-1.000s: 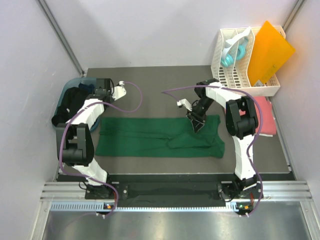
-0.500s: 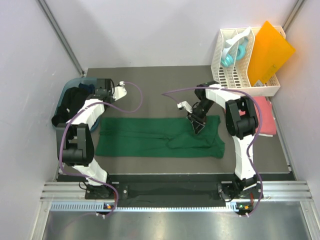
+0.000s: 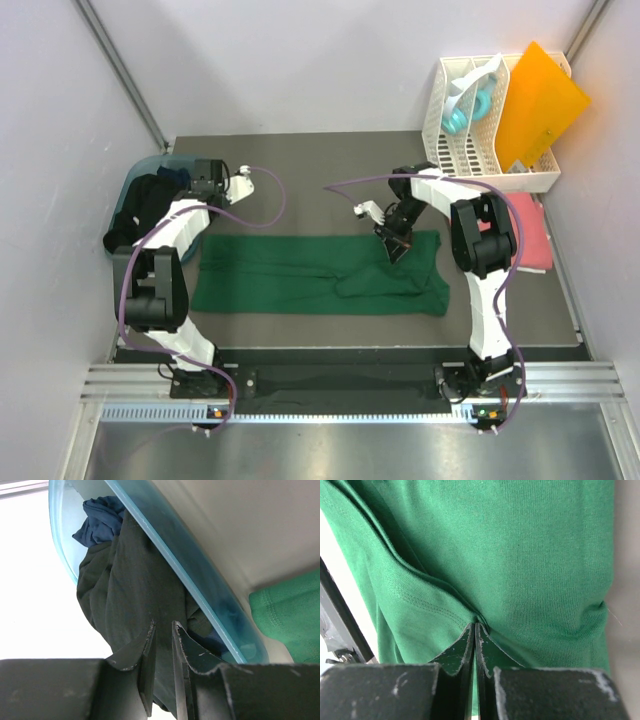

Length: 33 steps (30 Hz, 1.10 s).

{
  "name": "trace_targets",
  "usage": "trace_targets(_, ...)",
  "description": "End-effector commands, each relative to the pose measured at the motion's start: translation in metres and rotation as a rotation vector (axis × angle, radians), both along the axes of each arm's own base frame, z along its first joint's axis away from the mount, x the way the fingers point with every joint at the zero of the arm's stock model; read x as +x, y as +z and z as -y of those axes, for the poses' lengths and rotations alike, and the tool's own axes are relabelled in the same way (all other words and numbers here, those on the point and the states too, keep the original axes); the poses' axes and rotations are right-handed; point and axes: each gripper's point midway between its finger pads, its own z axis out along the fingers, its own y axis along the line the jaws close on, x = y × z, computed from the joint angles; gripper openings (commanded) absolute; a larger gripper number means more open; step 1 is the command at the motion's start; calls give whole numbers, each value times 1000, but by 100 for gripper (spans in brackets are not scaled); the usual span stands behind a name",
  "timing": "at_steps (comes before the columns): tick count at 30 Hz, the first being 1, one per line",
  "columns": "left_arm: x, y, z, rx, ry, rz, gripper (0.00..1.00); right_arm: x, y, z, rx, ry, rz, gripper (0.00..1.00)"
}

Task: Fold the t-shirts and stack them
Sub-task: Fold the other side of the tshirt into a rectangle

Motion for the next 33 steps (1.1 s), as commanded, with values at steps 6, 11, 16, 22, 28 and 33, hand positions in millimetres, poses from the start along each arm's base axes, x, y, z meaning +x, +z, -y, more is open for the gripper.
trace_targets(6,11,14,5,-20,-10,66,24,16,38,-3,22,14,125,0)
trace_targets(11,13,10,7,-29,-9,65,24,9,75,-4,49,26,158,0)
trace_targets(16,17,9,10,-34,-13,69,24,-9,101,-6,73,53,160,0)
trace_targets(22,23,11,12,-38,-20,76,24,-42,109,-11,82,99,128,0)
trace_targets(28,30,14,12,-25,-35,81,24,-94,120,-17,83,199,106,0)
trace_targets(33,37,16,14,-29,-43,86,24,-122,127,-14,51,261,137,0)
